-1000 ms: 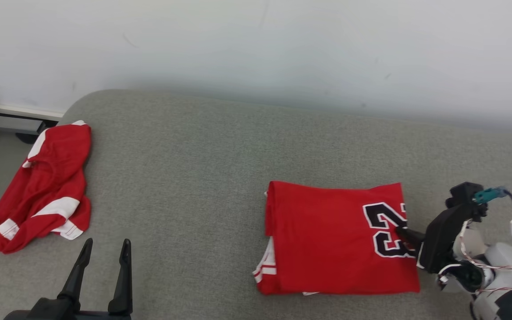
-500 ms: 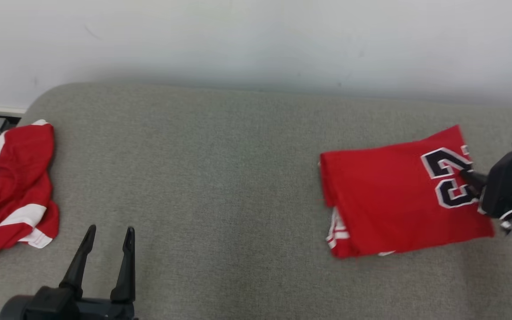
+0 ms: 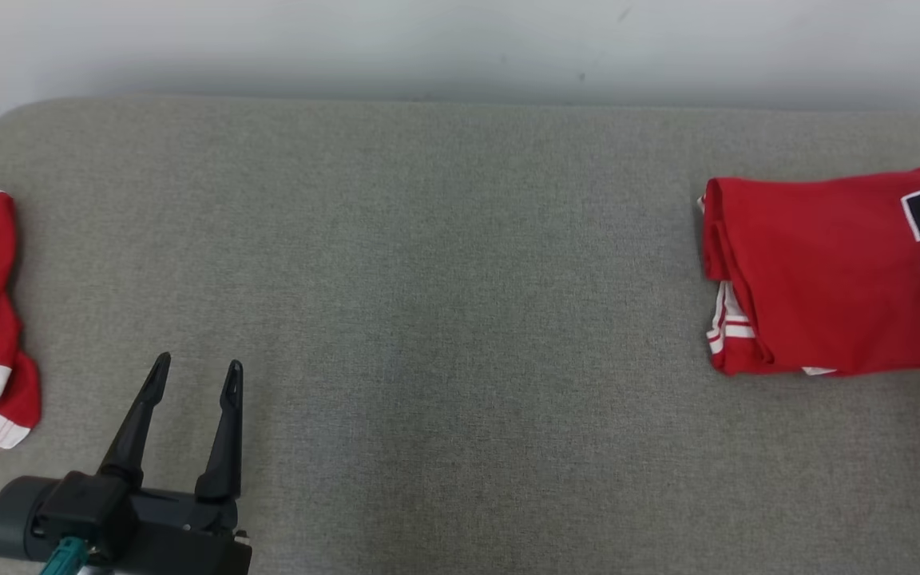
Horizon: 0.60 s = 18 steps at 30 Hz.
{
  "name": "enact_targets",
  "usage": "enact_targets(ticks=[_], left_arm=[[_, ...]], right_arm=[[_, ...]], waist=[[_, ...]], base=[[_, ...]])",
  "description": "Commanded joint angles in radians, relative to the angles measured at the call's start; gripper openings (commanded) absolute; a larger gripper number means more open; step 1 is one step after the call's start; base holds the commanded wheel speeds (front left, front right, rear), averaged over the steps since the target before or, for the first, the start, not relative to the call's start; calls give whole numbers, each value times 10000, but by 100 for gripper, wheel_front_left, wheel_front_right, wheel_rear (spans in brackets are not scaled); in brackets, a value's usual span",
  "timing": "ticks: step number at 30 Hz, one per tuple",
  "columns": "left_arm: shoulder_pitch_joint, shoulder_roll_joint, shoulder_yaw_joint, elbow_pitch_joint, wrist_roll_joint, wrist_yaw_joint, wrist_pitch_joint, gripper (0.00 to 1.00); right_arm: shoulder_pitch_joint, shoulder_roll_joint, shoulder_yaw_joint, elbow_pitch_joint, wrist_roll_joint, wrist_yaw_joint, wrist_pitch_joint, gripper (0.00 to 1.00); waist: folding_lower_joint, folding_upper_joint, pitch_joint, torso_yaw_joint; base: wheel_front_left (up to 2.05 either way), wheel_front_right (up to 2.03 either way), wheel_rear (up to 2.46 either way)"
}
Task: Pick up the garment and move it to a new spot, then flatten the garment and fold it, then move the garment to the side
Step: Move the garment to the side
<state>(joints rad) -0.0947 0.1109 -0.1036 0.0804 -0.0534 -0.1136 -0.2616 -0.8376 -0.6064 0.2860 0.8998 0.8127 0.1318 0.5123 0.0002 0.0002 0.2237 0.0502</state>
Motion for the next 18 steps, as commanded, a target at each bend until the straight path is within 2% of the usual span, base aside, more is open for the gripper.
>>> enact_targets(ticks=[1,18], left_arm=[[-166,78,13,-43,71,1,-40,100],[-680,151,-116,-36,-53,-54,-40,100]], right_arm=[[-226,-124,-25,73,-105,-23,32,0],[-1680,-1065,-258,1184,-992,-23,62,0]], waist=[[-2,-2,284,-152],[-2,-2,1048,-133]], base=[[0,0,0],[0,0,0]])
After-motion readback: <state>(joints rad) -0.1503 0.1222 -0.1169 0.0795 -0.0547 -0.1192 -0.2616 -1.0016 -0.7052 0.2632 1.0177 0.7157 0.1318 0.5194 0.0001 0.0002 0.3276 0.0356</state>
